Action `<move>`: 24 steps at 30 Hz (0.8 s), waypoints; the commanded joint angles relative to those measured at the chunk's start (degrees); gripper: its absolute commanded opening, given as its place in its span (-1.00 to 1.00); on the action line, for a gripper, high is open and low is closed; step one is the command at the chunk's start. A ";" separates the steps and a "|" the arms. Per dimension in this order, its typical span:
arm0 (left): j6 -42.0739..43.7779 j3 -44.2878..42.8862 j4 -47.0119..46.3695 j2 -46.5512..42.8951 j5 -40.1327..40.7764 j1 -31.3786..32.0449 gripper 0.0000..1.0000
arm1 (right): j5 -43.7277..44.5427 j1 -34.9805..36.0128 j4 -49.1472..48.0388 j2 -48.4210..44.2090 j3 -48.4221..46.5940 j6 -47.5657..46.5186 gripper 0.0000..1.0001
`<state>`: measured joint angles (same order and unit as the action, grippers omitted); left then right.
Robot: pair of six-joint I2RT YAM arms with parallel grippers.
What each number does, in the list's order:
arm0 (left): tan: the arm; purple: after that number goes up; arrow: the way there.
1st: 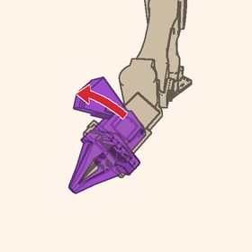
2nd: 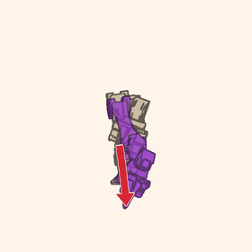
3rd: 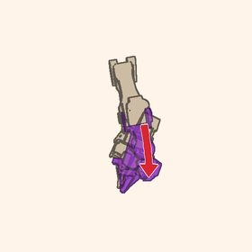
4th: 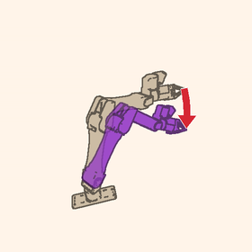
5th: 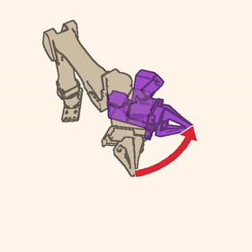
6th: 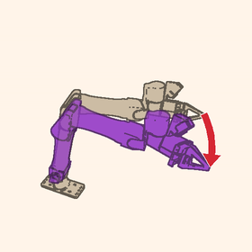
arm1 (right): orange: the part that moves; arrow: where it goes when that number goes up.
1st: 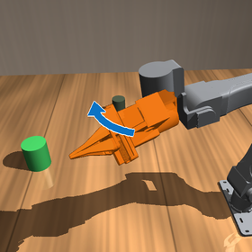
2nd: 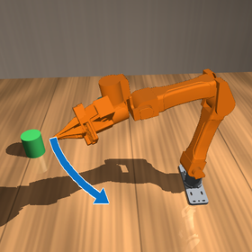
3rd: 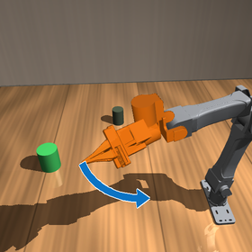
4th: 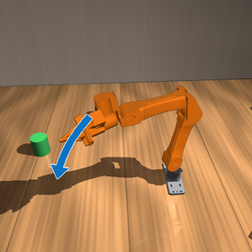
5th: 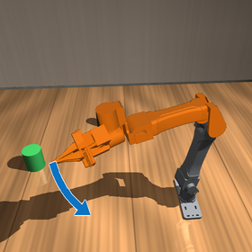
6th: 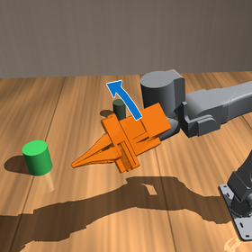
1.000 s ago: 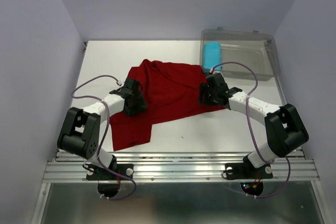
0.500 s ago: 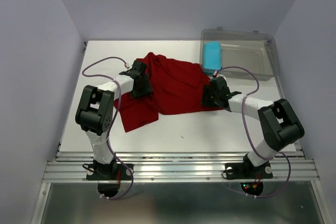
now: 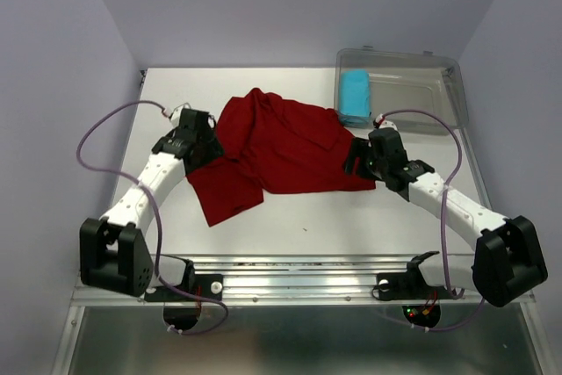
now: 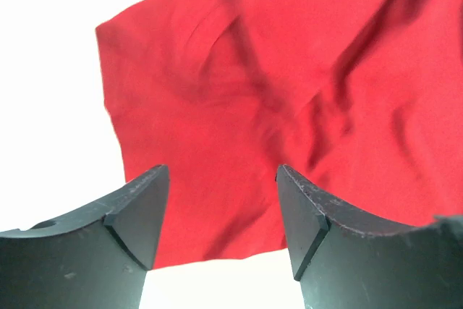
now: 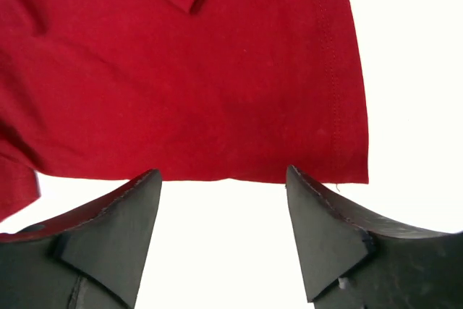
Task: Roll the t-shirts
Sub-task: Flatten out the T-shirt at the center of the board.
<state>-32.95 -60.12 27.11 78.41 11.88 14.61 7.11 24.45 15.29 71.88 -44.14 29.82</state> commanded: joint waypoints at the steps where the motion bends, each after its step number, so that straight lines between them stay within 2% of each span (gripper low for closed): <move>1: -8.26 10.70 5.23 -6.15 -1.76 -0.29 0.45 | 0.53 0.16 2.20 -1.30 -2.79 -0.03 0.53; 4: -13.89 17.48 4.97 -9.85 -3.44 -0.29 0.48 | -1.22 0.16 2.11 -0.78 -3.14 0.23 0.60; 7: -17.66 20.74 5.40 -11.17 -3.18 -0.29 0.73 | -1.84 0.16 2.11 -0.16 -3.06 0.06 0.67; 9: -18.46 21.97 5.14 -11.44 -2.65 -0.29 0.98 | -2.02 0.16 2.20 -0.24 -2.62 0.06 0.70; 16: -18.99 26.36 -1.96 -6.61 -6.77 -0.29 0.98 | -2.28 0.16 2.20 -2.35 -1.48 0.59 0.78; 20: -18.82 29.09 -7.15 -5.55 -10.90 0.59 0.90 | -2.28 0.16 2.20 -3.06 -1.30 0.67 0.79; 24: -20.92 29.09 -8.74 -5.46 -10.91 3.05 0.81 | -2.89 0.16 2.11 -2.71 -1.39 0.85 0.79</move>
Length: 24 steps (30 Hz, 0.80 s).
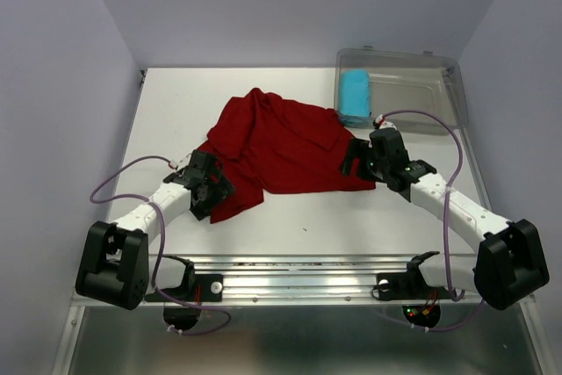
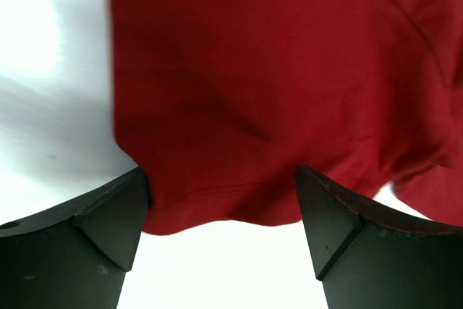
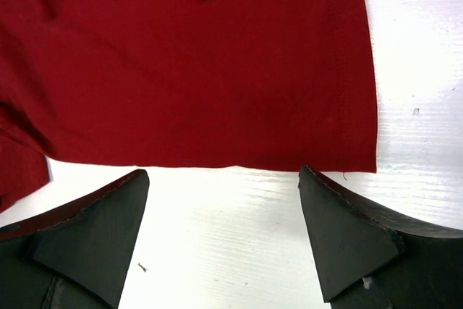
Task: Roll the t-shirts
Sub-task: Flatten out the T-shirt at the center of the board.
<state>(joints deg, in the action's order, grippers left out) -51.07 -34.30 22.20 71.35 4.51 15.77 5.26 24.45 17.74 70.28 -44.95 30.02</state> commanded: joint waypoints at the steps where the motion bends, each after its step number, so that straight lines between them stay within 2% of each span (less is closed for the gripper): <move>1: -3.07 3.19 -4.26 1.77 -3.46 2.16 0.78 | -1.30 0.16 -0.25 -0.85 -0.58 0.74 0.79; 4: -3.25 1.97 -5.14 3.09 -2.67 2.42 0.51 | -2.18 0.16 -0.34 -0.23 -0.14 1.71 0.80; 5: -3.07 1.35 -5.75 3.53 -2.32 2.42 0.31 | -2.27 0.16 -0.33 0.12 0.21 1.97 0.80; 8: -2.90 0.29 -6.81 4.85 -1.88 2.42 -0.01 | -2.09 0.16 -0.33 -0.32 1.00 2.41 0.85; 9: -2.72 -0.58 -6.99 5.28 -1.70 2.42 -0.25 | -2.01 0.16 -0.25 -0.58 1.70 2.50 0.86; 11: -1.85 -1.64 -7.08 5.55 -1.44 2.42 -0.59 | -2.01 0.16 -0.16 -1.02 2.32 2.67 0.90; 12: -0.97 -3.03 -6.73 5.29 -1.09 2.42 -0.96 | -1.74 0.16 -0.07 -1.46 3.02 2.85 0.93; 14: -0.53 -4.54 -4.98 4.24 0.05 2.42 -1.00 | -2.35 -0.45 0.19 -1.99 3.90 3.46 0.95; 19: 0.09 -8.49 -1.11 -6.03 4.97 2.42 -1.00 | -4.64 -3.43 0.02 -3.31 6.80 6.71 0.97; 24: 0.44 -10.34 0.74 -14.82 7.61 2.34 -1.00 | -3.76 -4.58 -4.18 -5.06 11.19 14.79 0.93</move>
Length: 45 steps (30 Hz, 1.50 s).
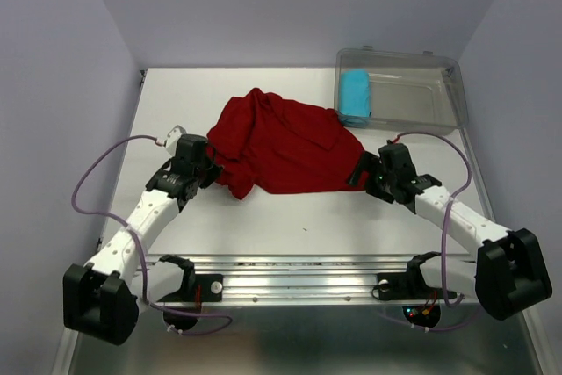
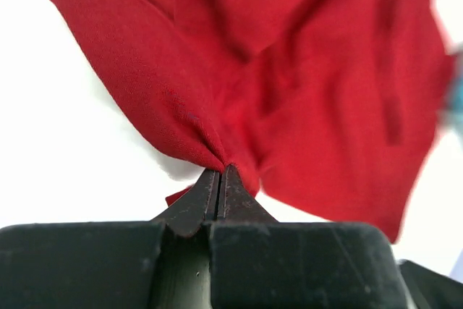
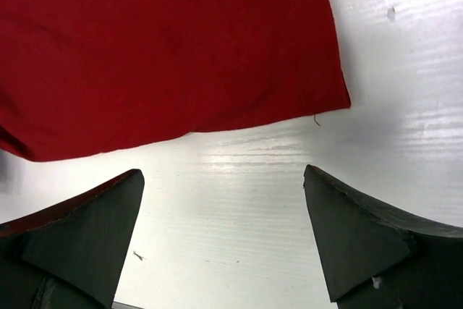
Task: Roll the t-shirts
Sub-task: Flatten out the T-shirt at the center of the board.
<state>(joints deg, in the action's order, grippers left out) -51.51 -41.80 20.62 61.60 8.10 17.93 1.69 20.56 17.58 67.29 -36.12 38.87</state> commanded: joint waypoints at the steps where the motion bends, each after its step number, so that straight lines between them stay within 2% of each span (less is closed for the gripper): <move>1: 0.79 -3.02 2.40 -5.79 3.68 0.17 -1.00 | -0.03 -0.69 -4.92 -1.98 2.98 7.95 0.89; 11: 1.94 -3.02 2.58 -6.23 1.31 0.17 -1.00 | 3.84 -0.69 -19.22 4.78 8.69 16.49 0.48; 16: 2.46 -2.67 2.23 -7.46 1.39 0.08 -1.00 | 6.92 -0.69 -27.41 8.03 10.98 16.94 0.32; 19: 2.73 -2.76 2.23 -7.46 1.22 0.17 -1.00 | 9.37 -0.69 -31.03 11.36 11.25 17.03 0.12; 22: 2.81 -3.02 2.49 -7.64 1.31 0.08 -1.00 | 10.00 -0.69 -31.29 14.27 9.14 16.94 -0.37; 23: 2.81 -3.11 2.75 -7.73 1.48 0.08 -1.00 | 9.30 -0.69 -31.21 14.97 8.44 16.94 -0.68; 25: 2.81 -3.46 3.11 -8.08 1.74 0.08 -1.00 | 8.77 -0.69 -31.21 14.63 8.08 16.59 -0.98; 29: 2.99 -4.34 3.90 -8.78 2.71 0.08 -1.00 | 9.12 -0.69 -28.24 9.90 7.21 14.75 -0.99; 34: 5.45 -13.02 8.55 -8.96 7.98 -0.18 -1.00 | 6.66 -0.69 -21.20 0.49 1.68 9.39 -0.99; 35: 6.15 -14.96 9.95 -8.96 9.81 -0.35 -1.00 | 6.05 -0.69 -18.66 -0.83 -1.73 7.20 -0.99; 39: 10.36 -29.28 12.25 -7.91 13.34 -0.97 -1.00 | 3.50 -0.69 -12.14 -3.91 -12.90 1.66 -0.99; 45: 17.31 -50.89 16.47 -3.69 18.26 -1.15 -1.00 | -2.04 -0.69 -5.02 -1.55 -29.42 -5.29 -0.99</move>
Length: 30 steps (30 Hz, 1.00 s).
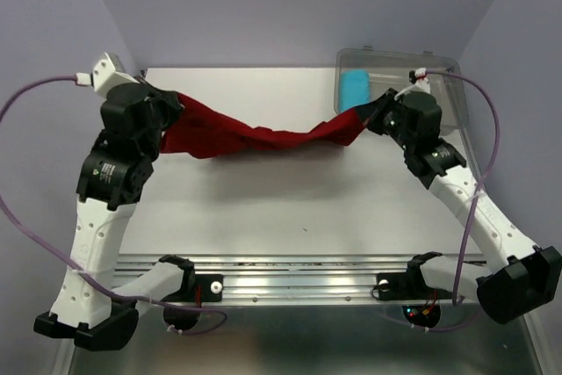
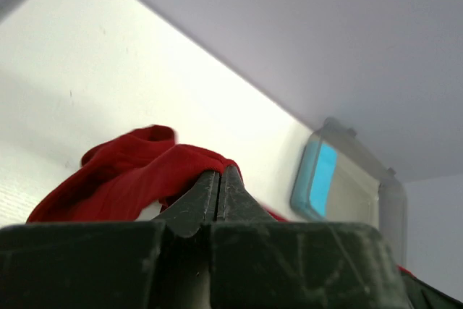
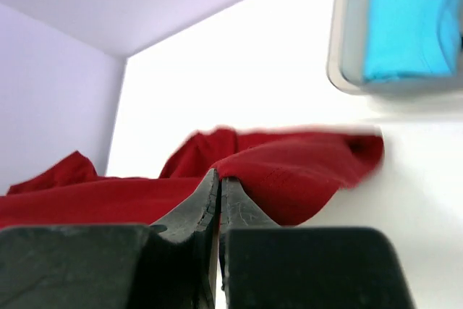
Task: Roll the t-shirts
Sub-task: Flatten out the T-shirt at the center of the board.
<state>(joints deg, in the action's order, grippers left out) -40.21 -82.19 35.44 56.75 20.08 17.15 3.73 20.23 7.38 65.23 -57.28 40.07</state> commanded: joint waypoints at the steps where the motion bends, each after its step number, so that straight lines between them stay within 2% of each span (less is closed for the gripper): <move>1: 6.71 -15.93 1.82 1.86 6.90 -0.36 -1.00 | -6.25 -0.37 6.06 0.77 -12.64 -7.28 -0.99; 6: 11.10 -30.89 1.39 2.66 8.75 -0.45 -1.00 | -9.35 -0.37 9.76 0.69 -23.30 -10.80 -0.99; 10: 13.57 -36.62 -0.72 1.52 8.67 -0.36 -1.00 | -11.28 -0.37 11.69 0.07 -32.43 -12.74 -0.99; 13: 15.50 -41.18 -1.78 0.29 8.40 -0.45 -1.00 | -13.39 -0.37 12.40 -1.33 -35.88 -14.14 -0.99; 21: 18.58 -45.24 -5.56 -4.36 7.79 -0.36 -1.00 | -15.68 -0.37 13.54 -5.29 -42.47 -16.34 -0.99; 30: 20.17 -47.89 -6.61 -4.98 6.56 -0.36 -1.00 | -11.03 -0.37 14.42 -9.68 -47.31 -17.83 -0.99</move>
<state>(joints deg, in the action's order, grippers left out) -22.55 -128.03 34.83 51.42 25.50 17.15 -11.86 20.29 21.89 56.53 -101.45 24.93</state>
